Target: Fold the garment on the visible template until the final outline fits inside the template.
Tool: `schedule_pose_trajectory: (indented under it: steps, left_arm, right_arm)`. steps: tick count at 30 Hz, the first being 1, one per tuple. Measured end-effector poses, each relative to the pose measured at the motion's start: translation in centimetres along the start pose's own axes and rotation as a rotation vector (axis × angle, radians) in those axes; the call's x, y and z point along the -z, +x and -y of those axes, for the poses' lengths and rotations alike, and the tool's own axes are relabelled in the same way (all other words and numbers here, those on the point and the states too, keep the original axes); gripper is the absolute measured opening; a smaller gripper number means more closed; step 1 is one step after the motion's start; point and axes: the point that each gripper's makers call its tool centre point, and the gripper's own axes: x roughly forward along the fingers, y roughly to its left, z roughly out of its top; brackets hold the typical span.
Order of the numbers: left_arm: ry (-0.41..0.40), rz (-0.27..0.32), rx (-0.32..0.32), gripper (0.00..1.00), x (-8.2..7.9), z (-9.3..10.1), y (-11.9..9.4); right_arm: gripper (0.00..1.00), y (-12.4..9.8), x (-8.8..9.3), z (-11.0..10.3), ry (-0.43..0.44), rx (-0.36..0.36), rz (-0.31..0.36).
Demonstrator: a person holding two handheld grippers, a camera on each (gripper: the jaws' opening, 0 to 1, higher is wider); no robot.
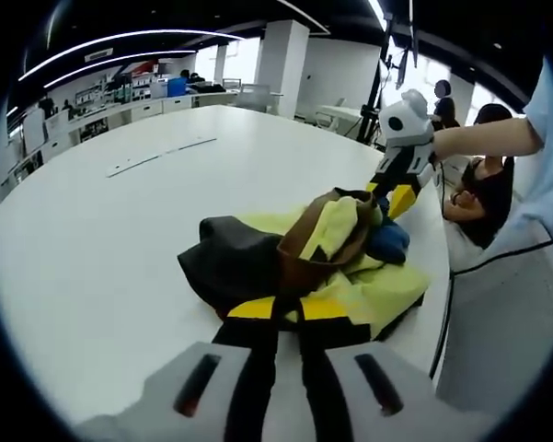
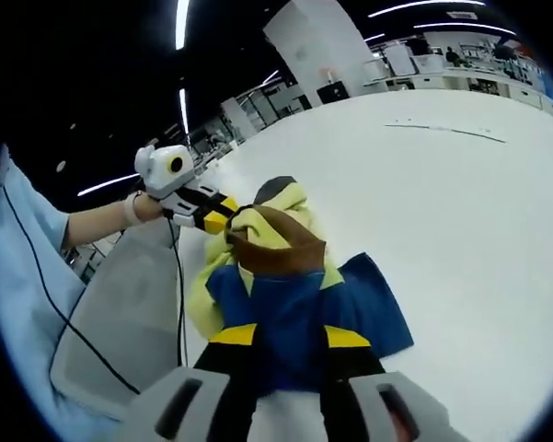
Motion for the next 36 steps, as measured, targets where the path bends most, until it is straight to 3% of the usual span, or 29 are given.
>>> schedule_pose_trajectory:
  steps: [11,14,27,31,33,34,36]
  left_arm:
    - [-0.003,-0.001,-0.007,0.01,-0.1,-0.2,-0.1]
    - [0.001,-0.004,-0.006,0.01,-0.1,-0.3,-0.1]
    - [0.034,-0.015,-0.002,0.00,-0.6,-0.3,-0.7]
    - [0.012,0.006,-0.011,0.00,-2.1,-0.5,-1.5]
    - [-0.022,0.066,-0.019,0.00,-4.0,-0.6,-2.0]
    - [-0.077,0.112,-0.017,0.00,-5.2,-0.8,-2.4]
    - [-0.119,0.142,-0.028,0.00,-6.5,-1.5,-3.0]
  right_arm:
    - [0.10,-1.0,0.1,-0.3,0.030,-0.012,0.009]
    - [0.00,-1.4,-0.1,-0.4,0.036,-0.016,0.014]
    - [0.00,-3.5,-2.5,0.1,-0.032,0.063,0.091]
    - [0.00,-4.8,-4.1,0.4,-0.065,0.113,0.133]
    - [0.00,-5.5,-5.2,0.1,-0.082,0.126,0.162]
    - [0.00,-5.7,-5.7,0.0,-0.083,0.131,0.177]
    - [0.00,-6.5,-7.1,-0.1,-0.100,0.156,0.205]
